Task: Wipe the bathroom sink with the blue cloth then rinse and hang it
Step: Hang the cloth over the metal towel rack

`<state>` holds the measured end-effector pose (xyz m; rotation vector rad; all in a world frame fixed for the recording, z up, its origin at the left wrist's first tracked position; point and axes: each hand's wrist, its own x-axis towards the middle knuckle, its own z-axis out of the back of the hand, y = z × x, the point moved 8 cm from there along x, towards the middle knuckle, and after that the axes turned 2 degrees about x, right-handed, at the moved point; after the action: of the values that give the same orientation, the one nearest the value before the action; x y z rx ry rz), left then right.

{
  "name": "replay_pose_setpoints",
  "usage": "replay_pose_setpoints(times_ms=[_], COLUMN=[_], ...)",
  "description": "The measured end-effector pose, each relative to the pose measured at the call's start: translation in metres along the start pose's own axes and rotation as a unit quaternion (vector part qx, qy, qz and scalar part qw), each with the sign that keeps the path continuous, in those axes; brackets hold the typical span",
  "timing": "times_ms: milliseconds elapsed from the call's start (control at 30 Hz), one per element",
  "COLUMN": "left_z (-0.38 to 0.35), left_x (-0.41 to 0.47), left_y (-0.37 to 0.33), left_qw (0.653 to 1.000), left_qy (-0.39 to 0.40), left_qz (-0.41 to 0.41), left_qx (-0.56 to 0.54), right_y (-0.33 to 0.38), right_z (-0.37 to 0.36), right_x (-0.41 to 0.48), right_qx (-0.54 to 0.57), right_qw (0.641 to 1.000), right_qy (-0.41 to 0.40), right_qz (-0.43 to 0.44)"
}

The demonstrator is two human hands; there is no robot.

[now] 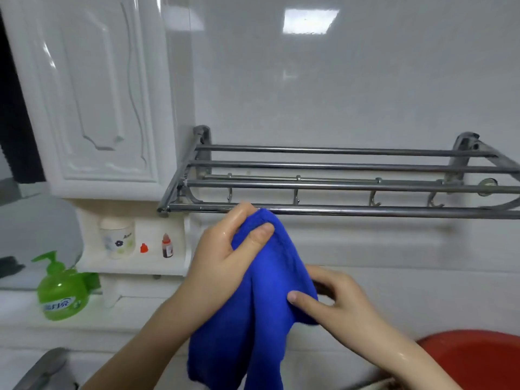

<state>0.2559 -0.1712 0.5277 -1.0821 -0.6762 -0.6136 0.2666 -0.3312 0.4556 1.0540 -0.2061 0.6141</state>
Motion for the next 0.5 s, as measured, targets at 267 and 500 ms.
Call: replay_pose_setpoints(times_ms=[267, 500], left_z=[0.059, 0.059], left_x=[0.026, 0.072], left_y=[0.002, 0.002], left_qw=[0.991, 0.978], left_qy=[-0.059, -0.056], left_qz=[-0.015, -0.003], left_qx=[0.120, 0.202], right_y=[0.070, 0.110], right_z=[0.060, 0.107], right_x=[0.015, 0.063], right_qx=[-0.115, -0.227], right_qw=[0.982, 0.952], right_qy=[-0.076, -0.166], right_qz=[0.126, 0.123])
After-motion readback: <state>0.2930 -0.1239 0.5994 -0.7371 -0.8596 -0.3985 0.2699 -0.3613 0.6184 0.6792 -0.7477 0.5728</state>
